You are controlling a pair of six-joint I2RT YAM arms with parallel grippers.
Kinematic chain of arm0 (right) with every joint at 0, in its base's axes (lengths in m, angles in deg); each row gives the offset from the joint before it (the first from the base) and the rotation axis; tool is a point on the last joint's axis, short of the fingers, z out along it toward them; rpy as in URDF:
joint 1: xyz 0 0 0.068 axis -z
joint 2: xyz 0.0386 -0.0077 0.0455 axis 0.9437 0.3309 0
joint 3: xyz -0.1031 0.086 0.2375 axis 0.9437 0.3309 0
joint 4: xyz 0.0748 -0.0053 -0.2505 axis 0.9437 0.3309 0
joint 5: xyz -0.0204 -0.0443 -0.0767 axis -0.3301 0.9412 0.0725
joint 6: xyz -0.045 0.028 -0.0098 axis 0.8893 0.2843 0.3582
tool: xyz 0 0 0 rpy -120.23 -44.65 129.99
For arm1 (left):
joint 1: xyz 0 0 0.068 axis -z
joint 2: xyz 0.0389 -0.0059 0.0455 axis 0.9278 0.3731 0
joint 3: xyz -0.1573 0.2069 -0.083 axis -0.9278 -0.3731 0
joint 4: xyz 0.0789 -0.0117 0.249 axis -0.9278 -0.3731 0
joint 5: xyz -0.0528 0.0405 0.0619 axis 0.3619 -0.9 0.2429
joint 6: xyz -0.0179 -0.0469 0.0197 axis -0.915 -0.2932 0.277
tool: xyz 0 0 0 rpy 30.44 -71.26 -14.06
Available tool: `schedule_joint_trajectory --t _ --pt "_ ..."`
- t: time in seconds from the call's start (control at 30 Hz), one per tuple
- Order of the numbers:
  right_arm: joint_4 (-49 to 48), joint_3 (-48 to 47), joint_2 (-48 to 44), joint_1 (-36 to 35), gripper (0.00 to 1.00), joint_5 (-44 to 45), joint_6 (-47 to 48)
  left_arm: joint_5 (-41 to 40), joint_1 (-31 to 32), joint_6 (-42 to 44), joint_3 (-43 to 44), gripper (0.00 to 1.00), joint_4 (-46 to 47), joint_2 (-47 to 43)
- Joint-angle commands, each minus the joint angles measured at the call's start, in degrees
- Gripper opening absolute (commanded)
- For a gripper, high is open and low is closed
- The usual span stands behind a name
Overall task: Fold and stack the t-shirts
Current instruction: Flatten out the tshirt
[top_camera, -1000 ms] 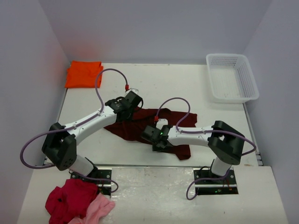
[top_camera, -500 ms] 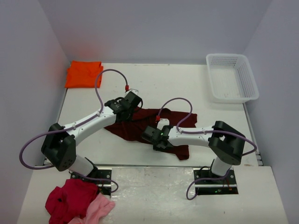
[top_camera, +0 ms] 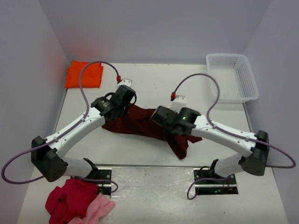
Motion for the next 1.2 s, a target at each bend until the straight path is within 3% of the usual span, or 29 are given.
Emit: schedule_joint_trajectory --t 0.0,0.13,0.37,0.5,0.6,0.77,0.9,1.07,1.17 --pt "6.86 -6.92 -6.97 6.87 0.0 8.48 9.95 -6.57 0.09 0.36 9.01 0.0 -3.56 -4.94" --pt "2.91 -15.77 -10.31 16.26 0.0 7.43 26.72 -10.7 0.0 2.38 17.71 0.0 -7.34 -6.17" --pt "1.49 -35.82 -7.69 27.0 0.0 5.41 45.91 -17.38 0.09 9.05 34.74 0.0 -10.59 -5.29" --pt "4.03 -51.63 -3.39 29.47 0.0 5.4 52.77 -22.75 0.0 10.82 44.25 0.0 -13.5 -4.24" --pt "8.07 -68.93 1.0 29.65 0.0 6.9 57.26 -24.77 0.0 11.61 51.63 0.0 -15.25 -3.62" --pt "3.95 -65.37 -5.39 29.65 0.0 6.81 60.52 -25.48 0.0 12.49 58.86 0.0 -15.7 -4.41" --pt "2.38 -65.9 -10.13 29.39 0.0 2.86 62.09 -22.24 -0.09 15.12 55.52 0.0 -8.94 -9.94" --pt "0.52 -66.34 -16.29 29.03 0.0 2.51 64.83 -19.77 0.0 15.22 60.26 0.0 -9.99 -11.27" --pt "-0.09 -67.31 -18.92 29.03 0.0 -0.57 65.18 -15.12 0.0 16.35 58.16 0.0 -6.57 -14.25"
